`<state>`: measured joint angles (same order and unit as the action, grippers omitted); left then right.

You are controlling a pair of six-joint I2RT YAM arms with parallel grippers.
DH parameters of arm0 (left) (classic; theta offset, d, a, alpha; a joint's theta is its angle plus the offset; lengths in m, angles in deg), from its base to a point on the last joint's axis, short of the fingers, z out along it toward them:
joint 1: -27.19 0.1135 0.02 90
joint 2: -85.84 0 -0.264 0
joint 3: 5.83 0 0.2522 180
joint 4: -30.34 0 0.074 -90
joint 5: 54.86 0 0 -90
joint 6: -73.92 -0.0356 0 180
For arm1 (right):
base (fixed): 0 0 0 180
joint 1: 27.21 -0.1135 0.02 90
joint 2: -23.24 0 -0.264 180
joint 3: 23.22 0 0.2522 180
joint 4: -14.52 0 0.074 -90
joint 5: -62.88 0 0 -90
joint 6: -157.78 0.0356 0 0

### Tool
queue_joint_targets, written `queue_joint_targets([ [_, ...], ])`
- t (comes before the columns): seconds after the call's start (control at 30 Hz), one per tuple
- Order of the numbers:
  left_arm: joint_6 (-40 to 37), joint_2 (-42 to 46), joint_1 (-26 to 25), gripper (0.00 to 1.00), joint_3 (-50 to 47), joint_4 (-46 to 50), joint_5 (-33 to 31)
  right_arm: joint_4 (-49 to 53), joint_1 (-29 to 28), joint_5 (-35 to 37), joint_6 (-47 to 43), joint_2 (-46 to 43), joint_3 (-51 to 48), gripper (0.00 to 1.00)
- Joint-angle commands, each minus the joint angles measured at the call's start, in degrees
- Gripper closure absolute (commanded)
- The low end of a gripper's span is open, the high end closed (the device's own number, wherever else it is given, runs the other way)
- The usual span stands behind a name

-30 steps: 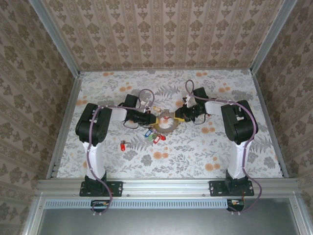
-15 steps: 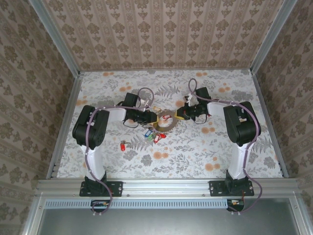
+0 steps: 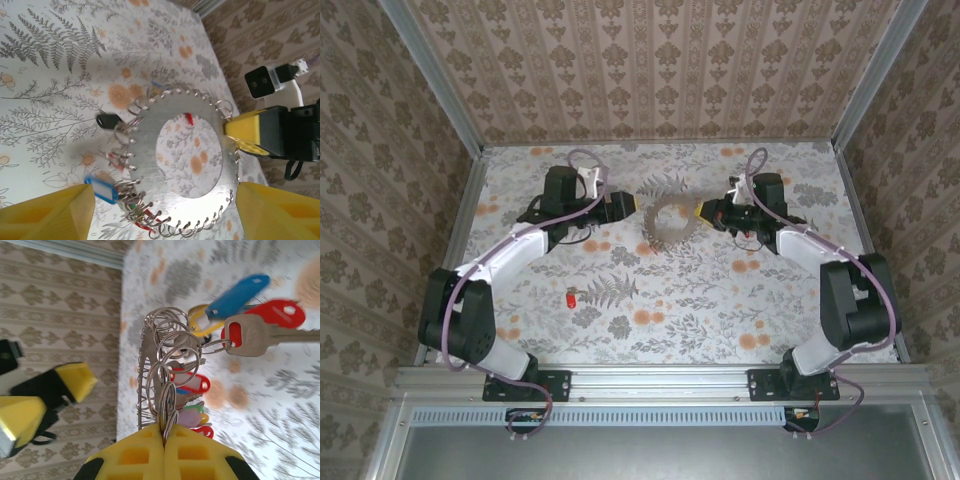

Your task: Put the keys on the keyring

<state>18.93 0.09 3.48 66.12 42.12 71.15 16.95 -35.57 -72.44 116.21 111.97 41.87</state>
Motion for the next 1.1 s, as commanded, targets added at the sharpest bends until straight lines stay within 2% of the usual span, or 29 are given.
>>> queue_joint_targets([
  [0.0,8.02,0.74,-0.46,0.24,-1.15,-5.08,1.3,-6.6,-0.12,-0.5,5.0,-5.22,0.11,1.0],
  [0.17,13.33,0.15,-2.07,0.24,-0.73,-10.03,3.77,-8.23,-0.34,-0.77,7.33,-8.41,0.5,0.99],
  [0.2,14.0,-0.06,-3.93,0.24,-0.35,-10.68,3.67,-8.22,-0.34,-0.89,7.5,-8.65,0.64,0.99],
  [0.33,14.3,-1.11,-5.16,0.24,1.77,-10.46,3.53,-8.2,-0.59,-1.88,8.11,-8.66,1.35,0.99],
  [0.7,18.12,-2.91,-5.48,0.43,2.21,-14.63,4.93,-9.21,-1.6,-2.56,9.05,-11.3,2.11,0.99],
  [0.93,22.03,-2.5,-5.48,0.73,2.1,-19.64,5.92,-9.52,-1.75,-2.93,8.78,-10.7,2.34,0.97],
  [1.07,22.14,-0.78,-5.31,0.93,2.0,-20.17,5.39,-3.92,-1.75,-1.93,4.75,-12.53,2.98,0.93],
])
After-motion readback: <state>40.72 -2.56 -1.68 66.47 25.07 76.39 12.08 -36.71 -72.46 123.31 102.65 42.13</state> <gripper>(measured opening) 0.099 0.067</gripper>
